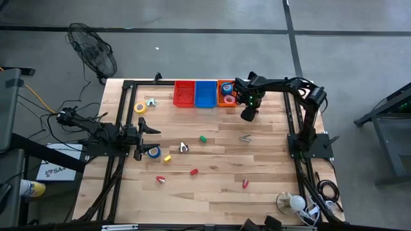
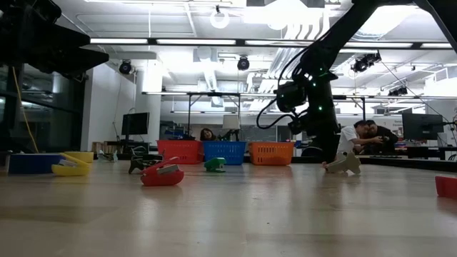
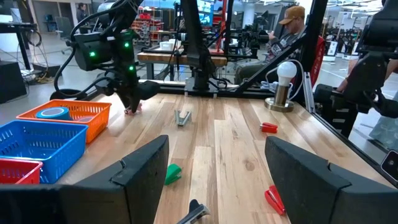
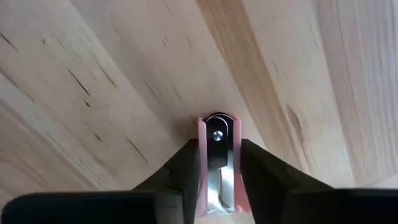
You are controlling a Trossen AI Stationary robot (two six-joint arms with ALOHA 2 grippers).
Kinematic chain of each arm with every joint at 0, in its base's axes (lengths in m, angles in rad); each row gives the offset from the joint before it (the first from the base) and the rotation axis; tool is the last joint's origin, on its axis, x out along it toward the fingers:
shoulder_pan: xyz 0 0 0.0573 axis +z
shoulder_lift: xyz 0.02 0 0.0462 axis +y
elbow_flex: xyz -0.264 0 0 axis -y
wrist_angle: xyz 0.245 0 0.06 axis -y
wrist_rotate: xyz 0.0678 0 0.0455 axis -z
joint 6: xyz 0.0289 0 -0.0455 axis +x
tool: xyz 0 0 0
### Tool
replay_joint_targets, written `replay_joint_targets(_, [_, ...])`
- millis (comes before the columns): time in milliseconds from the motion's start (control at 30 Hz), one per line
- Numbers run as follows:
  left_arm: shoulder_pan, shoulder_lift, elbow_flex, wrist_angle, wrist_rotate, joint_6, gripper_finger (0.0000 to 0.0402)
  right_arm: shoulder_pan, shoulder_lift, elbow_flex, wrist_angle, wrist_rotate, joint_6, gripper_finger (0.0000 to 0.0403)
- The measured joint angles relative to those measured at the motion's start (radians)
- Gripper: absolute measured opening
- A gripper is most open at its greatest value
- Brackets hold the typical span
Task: Pick and place Stapler, Stapler remover, tape
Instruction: Put the pink staple remover into the blue bin
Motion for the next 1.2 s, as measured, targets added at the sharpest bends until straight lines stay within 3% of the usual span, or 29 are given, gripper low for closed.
replay_joint_targets(167, [0.0, 0.0, 0.0, 0.0, 0.0, 0.0, 0.0262, 0.0, 0.0, 0.0, -0.008, 0.001, -0.002, 0.0076])
replay_joint_targets(500, [0.0, 0.0, 0.0, 0.0, 0.0, 0.0, 0.0262, 0.001, 0.0, 0.039, -0.079, 0.015, 0.005, 0.0076])
replay_joint_targets(900, [0.0, 0.0, 0.0, 0.0, 0.0, 0.0, 0.0262, 0.068, 0.0, 0.255, -0.187, 0.018, -0.001, 0.0076])
replay_joint_targets(1067, [0.0, 0.0, 0.0, 0.0, 0.0, 0.0, 0.0262, 0.106, 0.0, 0.345, -0.128, -0.001, -0.045, 0.0076])
replay_joint_targets(1200, [0.0, 0.0, 0.0, 0.0, 0.0, 0.0, 0.0262, 0.129, 0.0, 0.361, 0.031, -0.092, -0.086, 0.0076])
